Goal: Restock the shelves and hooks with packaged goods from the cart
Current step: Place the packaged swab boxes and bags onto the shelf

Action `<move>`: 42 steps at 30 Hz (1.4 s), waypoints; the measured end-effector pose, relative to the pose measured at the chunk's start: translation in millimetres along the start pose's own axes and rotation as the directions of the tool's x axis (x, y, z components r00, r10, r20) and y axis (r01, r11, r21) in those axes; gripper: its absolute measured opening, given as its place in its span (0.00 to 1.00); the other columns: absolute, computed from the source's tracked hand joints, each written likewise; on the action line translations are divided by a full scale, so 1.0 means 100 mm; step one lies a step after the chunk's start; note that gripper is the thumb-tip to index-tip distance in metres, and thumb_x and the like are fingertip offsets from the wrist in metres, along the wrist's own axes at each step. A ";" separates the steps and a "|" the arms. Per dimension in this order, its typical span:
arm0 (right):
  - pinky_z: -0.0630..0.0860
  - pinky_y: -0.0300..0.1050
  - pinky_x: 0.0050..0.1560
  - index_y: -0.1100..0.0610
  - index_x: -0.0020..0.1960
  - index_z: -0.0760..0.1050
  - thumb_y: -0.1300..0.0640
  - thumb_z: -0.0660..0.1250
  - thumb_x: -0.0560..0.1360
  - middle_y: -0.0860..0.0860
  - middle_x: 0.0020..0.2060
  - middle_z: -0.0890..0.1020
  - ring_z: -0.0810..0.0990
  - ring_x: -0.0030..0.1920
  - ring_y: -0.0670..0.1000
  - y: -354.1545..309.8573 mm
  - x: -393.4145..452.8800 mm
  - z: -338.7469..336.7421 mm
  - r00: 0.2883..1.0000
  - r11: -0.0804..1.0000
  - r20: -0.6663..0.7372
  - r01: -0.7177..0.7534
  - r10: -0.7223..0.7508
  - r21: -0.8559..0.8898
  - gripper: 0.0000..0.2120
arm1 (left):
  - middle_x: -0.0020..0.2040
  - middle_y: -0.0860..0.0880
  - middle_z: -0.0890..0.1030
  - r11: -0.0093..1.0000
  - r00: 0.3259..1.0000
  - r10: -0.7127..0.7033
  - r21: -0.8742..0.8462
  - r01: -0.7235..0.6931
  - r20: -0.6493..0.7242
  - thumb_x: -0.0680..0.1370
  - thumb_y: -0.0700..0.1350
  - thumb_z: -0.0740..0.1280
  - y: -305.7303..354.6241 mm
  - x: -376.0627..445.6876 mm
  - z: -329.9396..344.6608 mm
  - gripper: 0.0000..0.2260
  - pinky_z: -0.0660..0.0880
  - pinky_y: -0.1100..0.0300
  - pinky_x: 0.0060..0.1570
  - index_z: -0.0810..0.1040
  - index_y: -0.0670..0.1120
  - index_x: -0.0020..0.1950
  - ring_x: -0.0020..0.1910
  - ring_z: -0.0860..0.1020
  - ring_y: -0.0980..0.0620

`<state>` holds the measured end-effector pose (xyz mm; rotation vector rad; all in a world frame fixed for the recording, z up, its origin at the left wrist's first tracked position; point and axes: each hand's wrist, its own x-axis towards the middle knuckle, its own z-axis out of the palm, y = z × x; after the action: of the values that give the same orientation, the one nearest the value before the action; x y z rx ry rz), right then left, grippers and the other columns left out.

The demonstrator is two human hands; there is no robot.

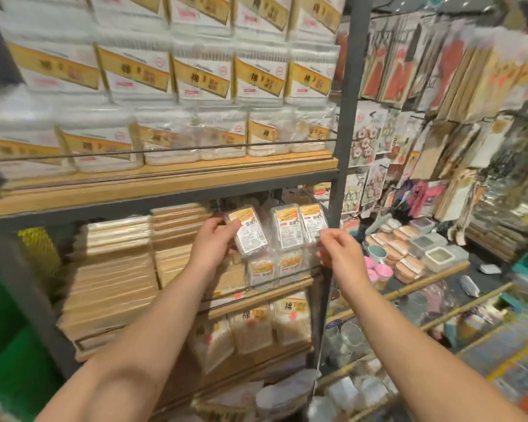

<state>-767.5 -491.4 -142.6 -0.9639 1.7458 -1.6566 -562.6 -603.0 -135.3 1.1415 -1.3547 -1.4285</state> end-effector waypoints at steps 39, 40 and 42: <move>0.74 0.49 0.61 0.53 0.67 0.73 0.42 0.75 0.69 0.51 0.64 0.77 0.76 0.62 0.53 -0.67 0.92 0.27 0.764 0.432 0.645 0.578 0.012 -0.693 0.31 | 0.49 0.52 0.83 0.994 0.991 0.026 0.112 -0.011 -0.134 0.78 0.41 0.69 -0.02 -0.03 -0.21 0.07 0.80 0.57 0.41 0.71 0.46 0.52 0.39 0.83 0.56; 0.74 0.49 0.60 0.53 0.65 0.74 0.43 0.76 0.69 0.50 0.62 0.78 0.76 0.60 0.52 -0.67 0.90 0.26 0.757 0.454 0.653 0.584 -0.004 -0.673 0.28 | 0.49 0.51 0.82 0.993 0.989 0.032 0.113 -0.016 -0.141 0.78 0.41 0.68 -0.02 -0.04 -0.22 0.08 0.79 0.59 0.40 0.71 0.45 0.53 0.41 0.83 0.55; 0.75 0.47 0.55 0.52 0.58 0.75 0.45 0.76 0.69 0.49 0.57 0.79 0.77 0.55 0.51 -0.67 0.85 0.25 0.744 0.502 0.667 0.594 -0.044 -0.629 0.22 | 0.48 0.51 0.82 0.993 0.987 0.045 0.114 -0.028 -0.152 0.79 0.40 0.68 -0.04 -0.06 -0.25 0.06 0.78 0.62 0.38 0.72 0.46 0.51 0.41 0.83 0.55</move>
<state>-789.5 -573.0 -71.0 -2.1116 1.9121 -0.4318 -537.1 -603.0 -138.6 1.2661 -1.3520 -1.2244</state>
